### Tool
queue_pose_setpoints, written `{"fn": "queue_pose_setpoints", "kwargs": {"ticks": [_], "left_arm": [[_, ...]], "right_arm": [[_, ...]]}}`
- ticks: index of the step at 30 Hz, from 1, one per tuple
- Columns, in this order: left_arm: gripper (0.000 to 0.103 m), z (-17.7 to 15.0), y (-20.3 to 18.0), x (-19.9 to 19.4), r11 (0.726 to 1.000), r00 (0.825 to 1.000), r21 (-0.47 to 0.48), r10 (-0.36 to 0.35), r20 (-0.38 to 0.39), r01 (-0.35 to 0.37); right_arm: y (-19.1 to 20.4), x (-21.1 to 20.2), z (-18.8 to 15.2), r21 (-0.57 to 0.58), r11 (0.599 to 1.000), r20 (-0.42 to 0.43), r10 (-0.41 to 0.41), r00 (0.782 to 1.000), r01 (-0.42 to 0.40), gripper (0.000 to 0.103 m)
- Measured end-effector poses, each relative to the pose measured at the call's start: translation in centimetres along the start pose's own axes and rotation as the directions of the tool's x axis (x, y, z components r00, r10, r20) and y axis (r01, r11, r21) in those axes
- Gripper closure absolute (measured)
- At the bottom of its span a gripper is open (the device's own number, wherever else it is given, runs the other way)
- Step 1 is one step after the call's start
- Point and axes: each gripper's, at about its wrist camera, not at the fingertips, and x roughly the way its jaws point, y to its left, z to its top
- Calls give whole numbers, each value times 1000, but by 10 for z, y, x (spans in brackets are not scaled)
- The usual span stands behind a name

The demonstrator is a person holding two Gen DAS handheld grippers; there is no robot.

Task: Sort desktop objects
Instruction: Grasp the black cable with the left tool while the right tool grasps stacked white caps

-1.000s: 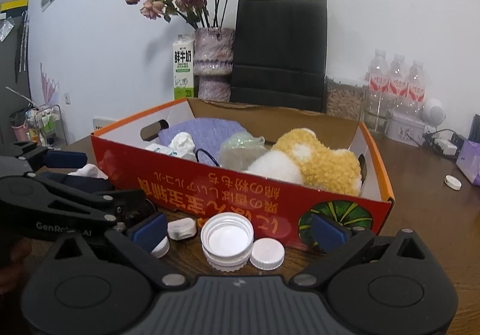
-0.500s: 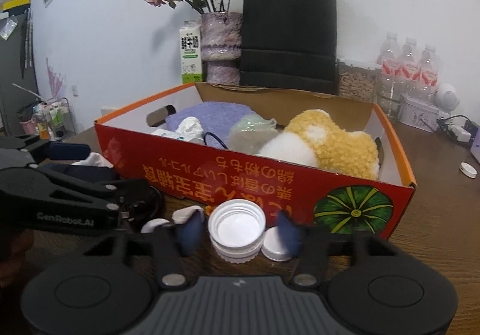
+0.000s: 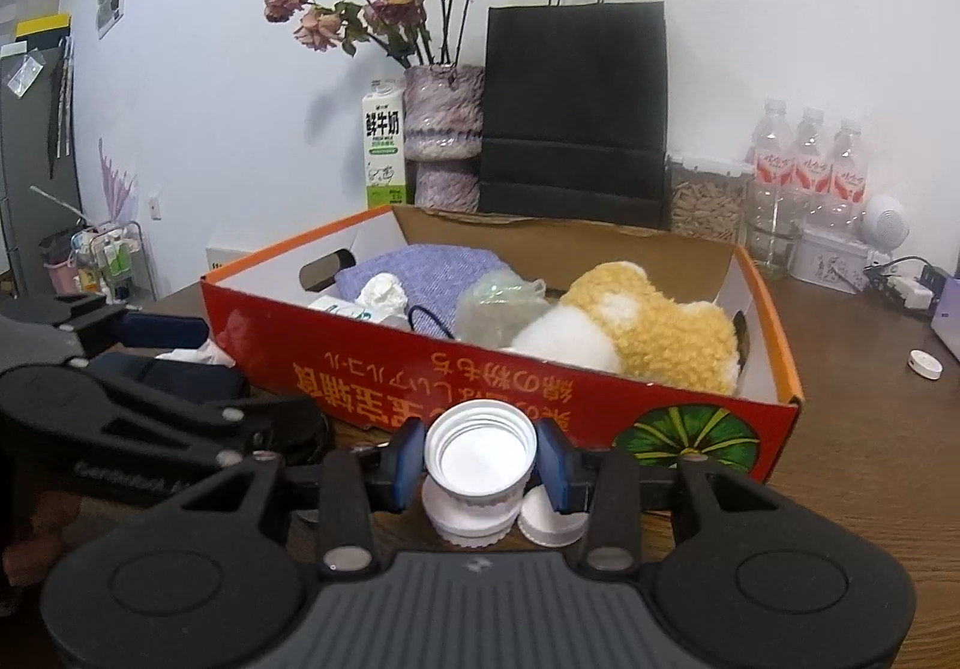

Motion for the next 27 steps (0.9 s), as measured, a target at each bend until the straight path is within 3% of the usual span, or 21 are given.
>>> {"fn": "queue_pose_setpoints", "kwargs": {"ticks": [6,12,27], "left_arm": [[27,0,-4,10,1000,999,-4,1,-41,-2],[37,1,-5,16,1000,997,-27,-2,-72,0],[46,-2,-13,32,999,984,-28,20,-178,-26]], "right_arm": [[-1,-2,1,0,1000,10,-10,1000,10,64],[0,-4,0,-5,1000,16,-10,1000,10,64],[3,-6,0,-17,1000,16,1,1000,-1,64]]}}
